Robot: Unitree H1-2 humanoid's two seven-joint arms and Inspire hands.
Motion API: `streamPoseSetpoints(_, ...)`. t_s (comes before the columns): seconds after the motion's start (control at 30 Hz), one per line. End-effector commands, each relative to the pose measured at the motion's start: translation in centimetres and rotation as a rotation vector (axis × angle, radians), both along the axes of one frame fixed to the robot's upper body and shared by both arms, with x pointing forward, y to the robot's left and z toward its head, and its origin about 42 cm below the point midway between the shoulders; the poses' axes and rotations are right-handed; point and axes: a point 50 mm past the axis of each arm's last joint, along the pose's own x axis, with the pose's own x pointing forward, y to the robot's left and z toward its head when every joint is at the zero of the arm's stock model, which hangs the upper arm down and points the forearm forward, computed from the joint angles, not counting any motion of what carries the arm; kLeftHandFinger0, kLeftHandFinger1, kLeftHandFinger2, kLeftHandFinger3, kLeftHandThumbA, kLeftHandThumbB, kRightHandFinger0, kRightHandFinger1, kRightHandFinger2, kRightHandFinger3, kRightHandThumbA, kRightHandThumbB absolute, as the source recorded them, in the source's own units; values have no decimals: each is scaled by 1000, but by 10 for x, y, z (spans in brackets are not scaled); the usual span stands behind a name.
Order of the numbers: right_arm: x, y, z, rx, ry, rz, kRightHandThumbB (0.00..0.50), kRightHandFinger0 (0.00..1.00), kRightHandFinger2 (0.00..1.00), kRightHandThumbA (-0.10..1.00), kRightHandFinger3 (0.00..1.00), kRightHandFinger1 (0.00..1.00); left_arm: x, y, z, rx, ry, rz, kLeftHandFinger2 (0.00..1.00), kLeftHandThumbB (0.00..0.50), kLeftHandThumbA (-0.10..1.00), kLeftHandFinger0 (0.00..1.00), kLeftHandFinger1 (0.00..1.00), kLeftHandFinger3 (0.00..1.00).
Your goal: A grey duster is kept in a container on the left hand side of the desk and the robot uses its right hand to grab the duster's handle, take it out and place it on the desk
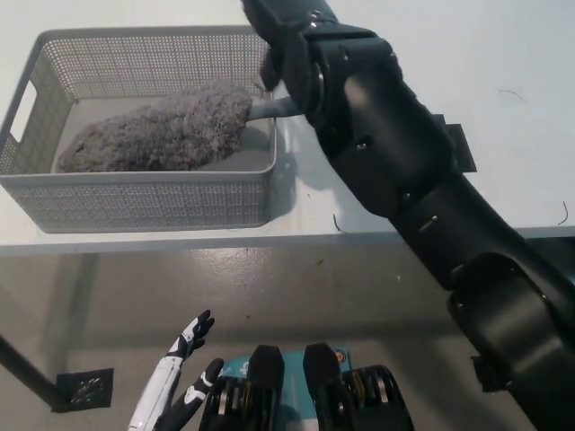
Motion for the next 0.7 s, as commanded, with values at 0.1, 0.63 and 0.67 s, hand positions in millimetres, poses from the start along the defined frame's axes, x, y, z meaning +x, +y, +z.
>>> streamPoseSetpoints(0.1, 2, 2, 16, 3, -54, -1, 500, 1000, 1000, 813, 1000, 1000, 2, 3, 10, 15, -63, -38, 1000, 72, 893, 1000, 1000, 1000)
streamPoseSetpoints(0.63, 19, -41, 15, -81, 110, -100, 500, 1000, 1000, 684, 1000, 1000, 3, 5, 9, 15, -54, -40, 1000, 77, 882, 1000, 1000, 1000)
streamPoseSetpoints(0.67, 19, -42, 17, -82, 115, -103, 500, 1000, 1000, 681, 1000, 1000, 2, 5, 9, 15, -52, -41, 1000, 78, 886, 1000, 1000, 1000)
